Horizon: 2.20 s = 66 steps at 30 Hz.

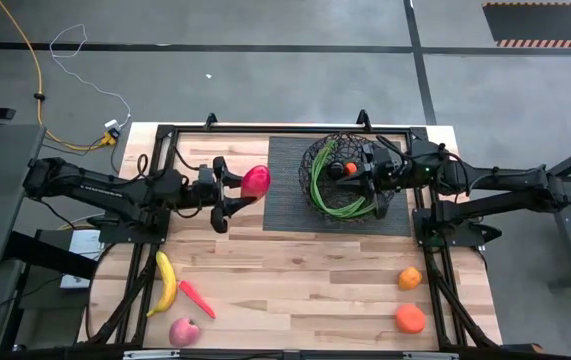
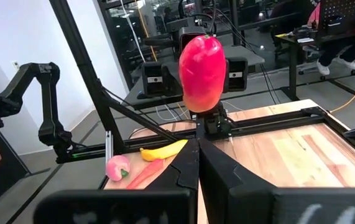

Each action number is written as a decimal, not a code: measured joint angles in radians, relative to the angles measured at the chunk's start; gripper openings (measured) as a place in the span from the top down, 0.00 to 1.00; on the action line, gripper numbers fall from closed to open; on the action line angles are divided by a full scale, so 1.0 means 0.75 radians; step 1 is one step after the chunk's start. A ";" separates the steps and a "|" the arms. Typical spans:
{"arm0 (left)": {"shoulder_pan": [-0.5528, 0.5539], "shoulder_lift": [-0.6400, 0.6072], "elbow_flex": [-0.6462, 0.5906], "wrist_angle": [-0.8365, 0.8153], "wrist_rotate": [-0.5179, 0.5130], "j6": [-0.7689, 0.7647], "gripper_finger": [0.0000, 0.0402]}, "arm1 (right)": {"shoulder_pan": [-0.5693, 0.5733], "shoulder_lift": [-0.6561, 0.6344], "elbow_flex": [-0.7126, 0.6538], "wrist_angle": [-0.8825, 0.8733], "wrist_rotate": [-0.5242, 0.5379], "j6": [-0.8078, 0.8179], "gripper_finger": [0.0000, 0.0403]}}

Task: Build produce basket
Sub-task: Put the mango into the wire basket

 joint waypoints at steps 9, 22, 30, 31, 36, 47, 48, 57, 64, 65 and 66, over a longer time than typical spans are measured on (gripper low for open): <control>0.000 0.000 0.000 -0.008 -0.032 0.005 0.48 | 0.000 0.055 0.000 0.065 0.087 0.000 1.00; 0.000 0.000 0.000 -0.025 -0.026 0.000 0.48 | 0.017 0.303 0.146 0.075 0.185 0.095 0.46; 0.001 0.000 0.000 -0.060 -0.011 0.000 0.48 | 0.027 0.524 0.327 0.057 0.183 0.066 0.07; 0.006 0.000 0.000 -0.060 -0.009 0.000 0.48 | 0.031 0.551 0.353 0.057 0.183 0.056 0.05; 0.052 0.000 0.001 -0.058 0.044 -0.015 0.48 | 0.052 0.689 0.487 0.061 0.182 0.007 0.01; 0.124 0.022 0.002 -0.013 0.169 -0.036 0.48 | 0.055 0.899 0.703 0.081 0.207 -0.069 0.01; 0.124 0.029 0.002 -0.012 0.178 -0.036 0.48 | 0.055 0.912 0.713 0.088 0.206 -0.066 0.01; 0.124 0.099 0.046 0.002 0.200 -0.039 0.48 | 0.059 0.958 0.773 0.092 0.175 -0.070 0.01; 0.130 0.100 0.061 -0.007 0.197 -0.001 0.48 | 0.059 0.940 0.773 0.094 0.159 -0.066 0.07; 0.130 0.100 0.061 -0.007 0.197 -0.002 0.48 | 0.059 0.939 0.773 0.093 0.142 -0.065 0.09; 0.130 0.100 0.061 -0.007 0.198 -0.002 0.48 | 0.059 0.939 0.773 0.091 0.134 -0.063 0.11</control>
